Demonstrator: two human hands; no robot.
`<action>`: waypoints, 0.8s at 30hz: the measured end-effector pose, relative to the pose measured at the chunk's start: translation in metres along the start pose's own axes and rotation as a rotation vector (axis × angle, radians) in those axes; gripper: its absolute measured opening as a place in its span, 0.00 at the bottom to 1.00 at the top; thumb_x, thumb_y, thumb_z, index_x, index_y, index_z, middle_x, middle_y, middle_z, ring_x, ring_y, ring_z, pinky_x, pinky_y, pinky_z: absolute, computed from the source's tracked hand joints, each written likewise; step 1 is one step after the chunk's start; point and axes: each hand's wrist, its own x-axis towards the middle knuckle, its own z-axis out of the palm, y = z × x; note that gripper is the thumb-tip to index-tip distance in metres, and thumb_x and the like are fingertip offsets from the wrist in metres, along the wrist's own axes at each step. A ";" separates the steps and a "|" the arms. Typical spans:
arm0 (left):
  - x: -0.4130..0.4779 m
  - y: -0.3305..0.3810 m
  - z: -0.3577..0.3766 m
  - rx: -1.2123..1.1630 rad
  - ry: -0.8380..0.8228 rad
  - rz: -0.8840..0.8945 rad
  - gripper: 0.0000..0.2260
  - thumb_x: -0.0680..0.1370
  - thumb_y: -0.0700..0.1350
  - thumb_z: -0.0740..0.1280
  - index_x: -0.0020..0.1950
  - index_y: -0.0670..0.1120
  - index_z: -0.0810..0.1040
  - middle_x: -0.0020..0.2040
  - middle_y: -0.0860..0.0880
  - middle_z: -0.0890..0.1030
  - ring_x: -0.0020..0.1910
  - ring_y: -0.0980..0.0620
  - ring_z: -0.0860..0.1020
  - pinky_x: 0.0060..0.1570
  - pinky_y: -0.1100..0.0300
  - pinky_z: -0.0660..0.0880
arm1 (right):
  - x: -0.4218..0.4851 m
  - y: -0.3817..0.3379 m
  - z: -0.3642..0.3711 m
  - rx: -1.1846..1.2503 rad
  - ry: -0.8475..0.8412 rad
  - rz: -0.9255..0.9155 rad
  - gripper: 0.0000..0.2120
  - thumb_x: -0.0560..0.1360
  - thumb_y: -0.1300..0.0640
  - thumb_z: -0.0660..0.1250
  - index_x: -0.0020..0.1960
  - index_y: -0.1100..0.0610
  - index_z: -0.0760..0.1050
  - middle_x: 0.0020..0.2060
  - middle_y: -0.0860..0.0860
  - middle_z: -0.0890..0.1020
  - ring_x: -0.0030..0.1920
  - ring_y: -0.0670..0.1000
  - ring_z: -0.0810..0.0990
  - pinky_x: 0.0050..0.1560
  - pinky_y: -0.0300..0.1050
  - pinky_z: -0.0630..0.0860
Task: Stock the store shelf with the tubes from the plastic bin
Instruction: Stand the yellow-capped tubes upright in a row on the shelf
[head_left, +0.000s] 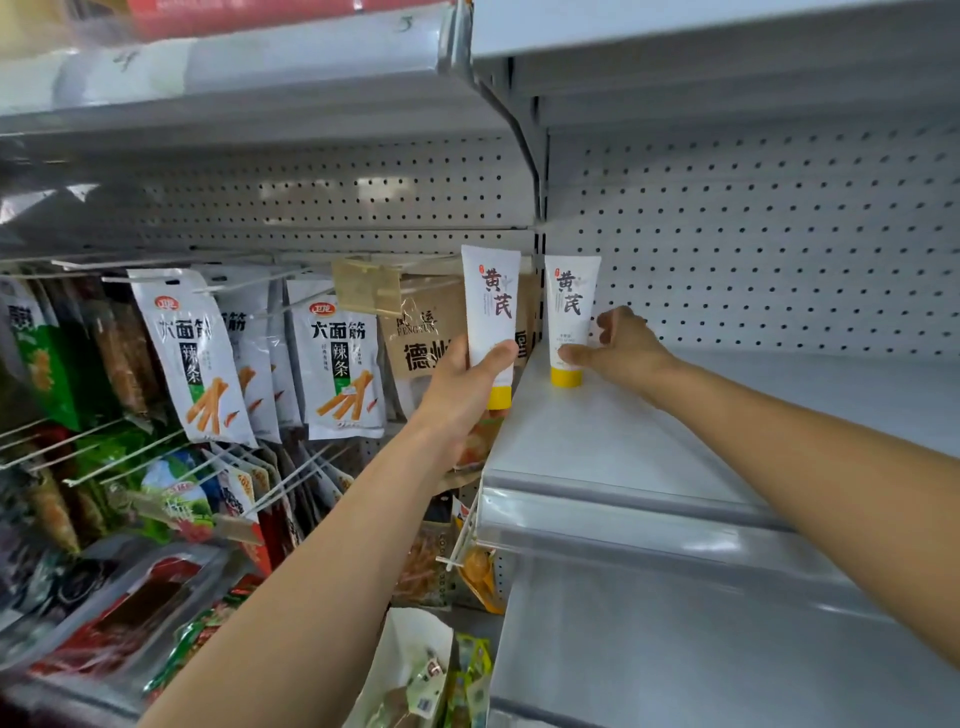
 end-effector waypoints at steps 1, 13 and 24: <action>-0.002 0.001 0.001 -0.015 -0.007 -0.008 0.11 0.79 0.47 0.67 0.59 0.56 0.70 0.54 0.53 0.80 0.54 0.48 0.79 0.48 0.51 0.79 | -0.010 -0.006 -0.003 0.042 0.027 -0.045 0.30 0.70 0.51 0.75 0.65 0.61 0.67 0.56 0.54 0.74 0.57 0.53 0.74 0.57 0.48 0.73; -0.025 0.021 0.017 -0.044 -0.105 0.035 0.19 0.77 0.42 0.69 0.66 0.48 0.69 0.57 0.46 0.81 0.50 0.50 0.81 0.39 0.58 0.80 | -0.088 -0.053 0.015 0.088 -0.052 -0.260 0.20 0.66 0.54 0.75 0.54 0.57 0.72 0.48 0.49 0.80 0.45 0.47 0.79 0.46 0.43 0.78; -0.050 0.015 -0.006 0.159 -0.043 0.023 0.09 0.79 0.51 0.65 0.55 0.48 0.77 0.54 0.46 0.83 0.56 0.47 0.80 0.62 0.48 0.74 | -0.106 -0.033 0.011 0.015 -0.049 -0.185 0.23 0.67 0.54 0.77 0.58 0.58 0.73 0.52 0.52 0.80 0.51 0.52 0.80 0.52 0.47 0.78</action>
